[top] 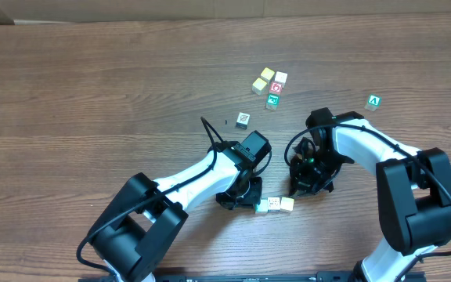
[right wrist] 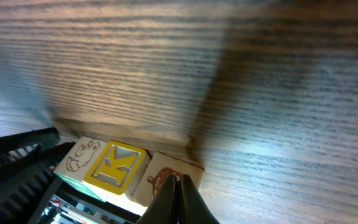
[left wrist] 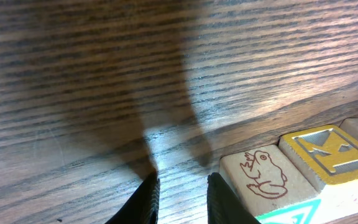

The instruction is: Flip 3 blocks

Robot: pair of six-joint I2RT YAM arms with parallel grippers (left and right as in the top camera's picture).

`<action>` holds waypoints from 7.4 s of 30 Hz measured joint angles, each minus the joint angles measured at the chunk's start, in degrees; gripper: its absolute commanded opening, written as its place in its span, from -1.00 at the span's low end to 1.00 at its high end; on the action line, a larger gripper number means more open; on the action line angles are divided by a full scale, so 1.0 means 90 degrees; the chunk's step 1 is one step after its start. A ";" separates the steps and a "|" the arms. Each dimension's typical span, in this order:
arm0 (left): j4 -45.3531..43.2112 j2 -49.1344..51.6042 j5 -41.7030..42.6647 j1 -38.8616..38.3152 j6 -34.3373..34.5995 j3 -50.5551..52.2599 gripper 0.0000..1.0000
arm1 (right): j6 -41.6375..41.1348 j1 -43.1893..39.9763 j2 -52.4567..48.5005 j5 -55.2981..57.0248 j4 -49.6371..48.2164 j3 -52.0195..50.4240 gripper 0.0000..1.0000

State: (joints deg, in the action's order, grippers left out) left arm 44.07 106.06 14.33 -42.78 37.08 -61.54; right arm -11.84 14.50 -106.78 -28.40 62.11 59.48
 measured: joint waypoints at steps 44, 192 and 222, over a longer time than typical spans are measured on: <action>0.0053 0.0000 -0.0151 0.0000 -0.0095 0.0000 -0.81 | -0.0022 -0.0403 0.0000 -0.0160 -0.0478 -0.0505 -0.92; -0.0911 -0.0296 0.1105 0.0126 0.0510 0.0794 -0.81 | -0.0537 -0.0253 0.0049 -0.0185 -0.0505 -0.0576 -0.93; -0.1073 -0.0325 0.1178 0.0187 0.0544 0.0877 -0.78 | -0.0610 -0.0148 0.0092 -0.0070 -0.0369 -0.0668 -0.74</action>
State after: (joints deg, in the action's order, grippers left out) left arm 34.41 103.13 24.93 -41.10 41.98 -53.65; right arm -17.32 13.17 -105.95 -29.04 58.78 53.47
